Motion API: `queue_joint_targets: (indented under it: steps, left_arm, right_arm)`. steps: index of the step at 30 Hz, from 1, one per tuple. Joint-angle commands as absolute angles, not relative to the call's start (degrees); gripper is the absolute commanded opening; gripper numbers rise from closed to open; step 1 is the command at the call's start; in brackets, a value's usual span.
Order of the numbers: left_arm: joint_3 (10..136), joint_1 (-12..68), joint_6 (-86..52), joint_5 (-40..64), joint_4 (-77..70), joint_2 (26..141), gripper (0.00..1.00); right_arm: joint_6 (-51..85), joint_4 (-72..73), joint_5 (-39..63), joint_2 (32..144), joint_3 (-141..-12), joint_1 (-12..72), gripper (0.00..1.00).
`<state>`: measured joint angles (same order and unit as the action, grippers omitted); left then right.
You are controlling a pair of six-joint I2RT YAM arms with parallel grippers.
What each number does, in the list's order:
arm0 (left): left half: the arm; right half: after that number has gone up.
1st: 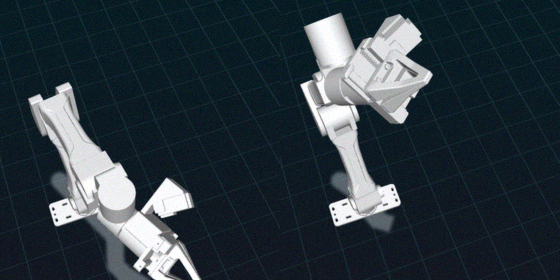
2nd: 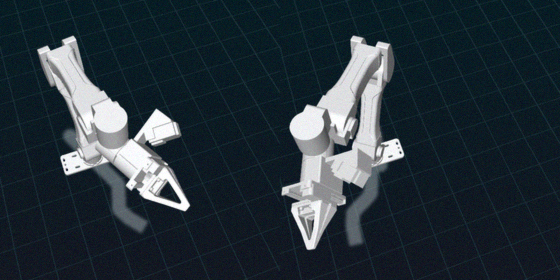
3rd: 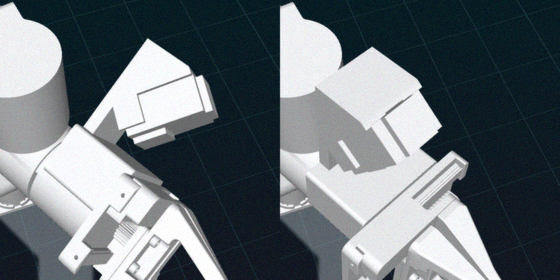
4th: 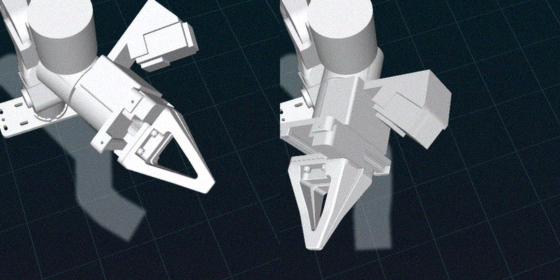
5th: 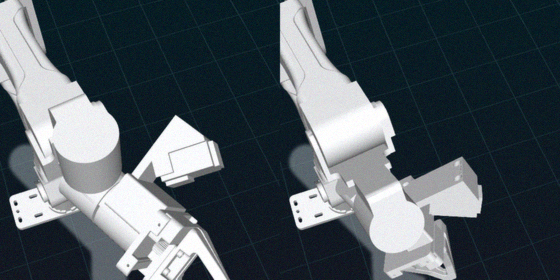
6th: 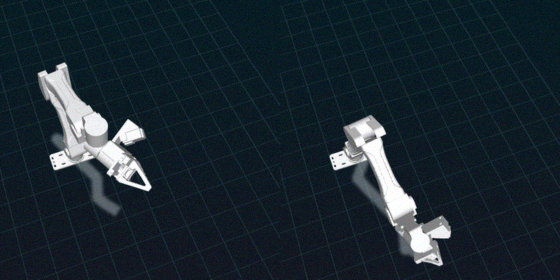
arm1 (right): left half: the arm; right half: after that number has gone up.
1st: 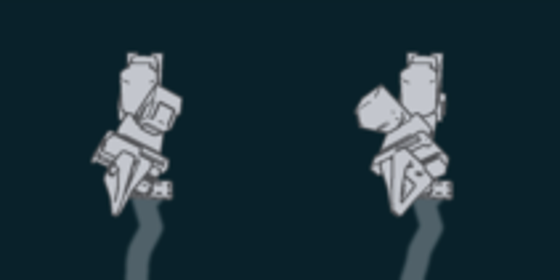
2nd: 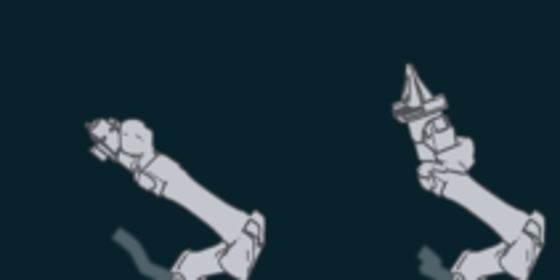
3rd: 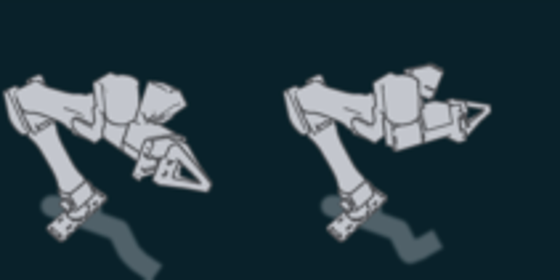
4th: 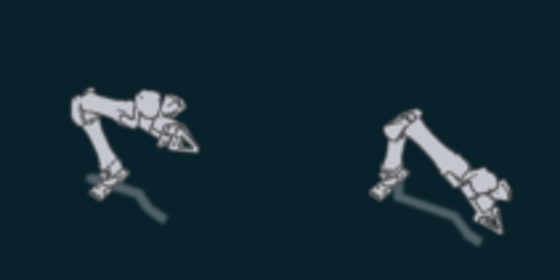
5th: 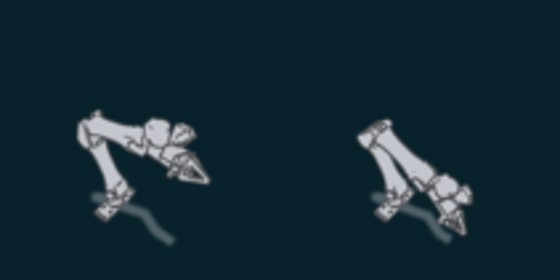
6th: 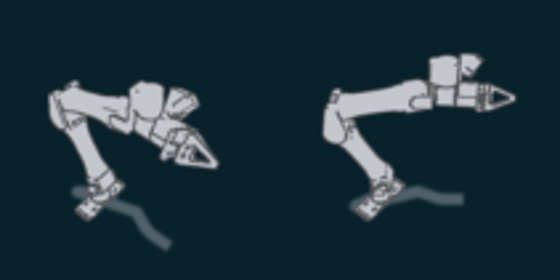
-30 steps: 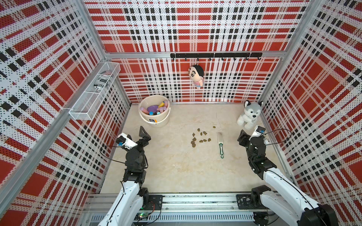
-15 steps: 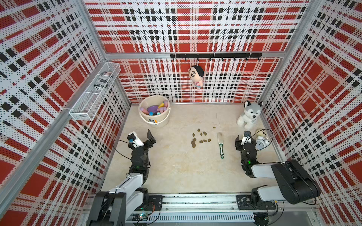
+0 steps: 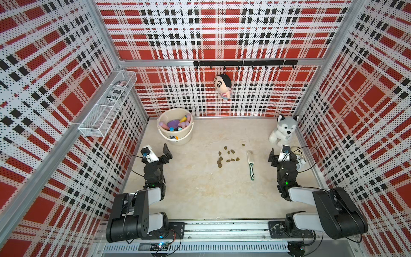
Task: Brush the soil off the hand trowel and place it into the bucket
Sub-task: Reset both arms
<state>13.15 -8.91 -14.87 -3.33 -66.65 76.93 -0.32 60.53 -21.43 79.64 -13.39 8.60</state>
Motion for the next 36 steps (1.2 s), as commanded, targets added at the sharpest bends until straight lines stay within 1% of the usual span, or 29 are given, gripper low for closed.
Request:
queue_joint_targets:
  steps: [1,2,4,6,8,10,12,14,16,19,20,22,25,26,28,30,31,32,33,34,35,36]
  left_arm:
    - [15.35,-10.78,-16.17,0.84,-70.05,78.53,0.98]
    - [15.65,-10.96,-16.05,1.34,-70.22,78.8,0.98]
    - [17.22,-11.31,-14.93,4.07,-70.17,80.21,0.98]
    - [20.0,-12.14,-14.15,10.2,-70.02,82.83,0.98]
    - [22.15,-13.02,-14.87,14.71,-70.6,85.48,0.98]
    - [22.2,-14.02,-17.63,15.96,-75.16,87.94,0.98]
    - [22.81,-15.43,-20.36,16.0,-76.65,89.68,0.98]
    - [21.67,-16.51,-22.33,18.83,-77.86,89.08,0.98]
    - [20.04,-15.54,-20.74,16.85,-73.31,84.91,0.98]
    - [22.58,-8.71,-6.32,5.97,-53.09,78.68,0.98]
    - [22.34,-6.6,-4.06,2.9,-51.34,78.29,0.98]
    - [19.7,-6.82,-5.25,3.89,-56.15,79.98,0.98]
    - [14.8,-9.97,-10.5,7.56,-73.27,86.79,0.98]
    - [15.23,-10.04,-10.69,8.48,-74.14,87.76,0.98]
    - [15.95,-8.3,-8.18,6.35,-70.07,86.73,0.98]
    - [15.69,-4.7,-4.6,2.9,-72.19,87.87,0.98]
    - [15.93,-2.27,-2.88,-1.43,-71.76,88.28,0.98]
    - [15.58,0.58,-1.33,-8.43,-71.99,88.61,0.98]
    - [13.47,1.49,-1.45,-12.54,-75.63,89.26,0.98]
    - [11.75,0.38,-2.82,-11.64,-81.96,90.89,0.98]
    - [11.47,-0.57,-3.46,-9.68,-81.76,90.59,0.98]
    - [11.98,-0.7,-3.32,-9.86,-78.63,89.55,0.98]
  right_arm:
    - [0.39,66.5,-15.25,88.57,-16.24,6.62,1.0]
    - [2.49,69.85,-13.8,90.64,-15.56,4.88,1.0]
    - [5.87,67.2,-14.31,88.86,-14.92,2.75,1.0]
    - [4.9,72.38,-13.51,90.34,-13.85,2.67,1.0]
    - [5.8,69.55,-14.95,89.38,-14.09,2.66,1.0]
    - [5.47,69.15,-16.86,90.27,-15.28,3.04,1.0]
    - [4.79,67.48,-15.46,90.0,-16.0,3.32,1.0]
    - [4.77,67.81,-15.37,90.01,-15.89,3.32,1.0]
    - [4.72,67.79,-15.35,90.02,-15.88,3.33,1.0]
    - [4.72,67.77,-15.29,90.05,-15.87,3.31,1.0]
    - [4.72,67.78,-15.35,90.06,-15.83,3.29,1.0]
    - [4.74,67.69,-15.28,90.01,-15.91,3.29,1.0]
    - [4.75,67.71,-15.34,90.04,-15.83,3.33,1.0]
    - [4.71,67.81,-15.28,90.02,-15.9,3.29,1.0]
    - [4.66,67.76,-15.33,90.06,-15.81,3.29,1.0]
    - [4.68,67.72,-15.26,90.07,-15.83,3.3,1.0]
    - [4.7,67.74,-15.3,90.01,-15.87,3.31,1.0]
    - [4.71,67.73,-15.28,90.06,-15.91,3.31,1.0]
    - [4.67,67.68,-15.29,90.06,-15.82,3.29,1.0]
    - [4.72,67.7,-15.15,90.09,-15.91,3.28,1.0]
    - [4.66,67.71,-15.15,90.01,-15.88,3.32,1.0]
    - [4.66,67.74,-15.14,90.06,-15.82,3.33,1.0]
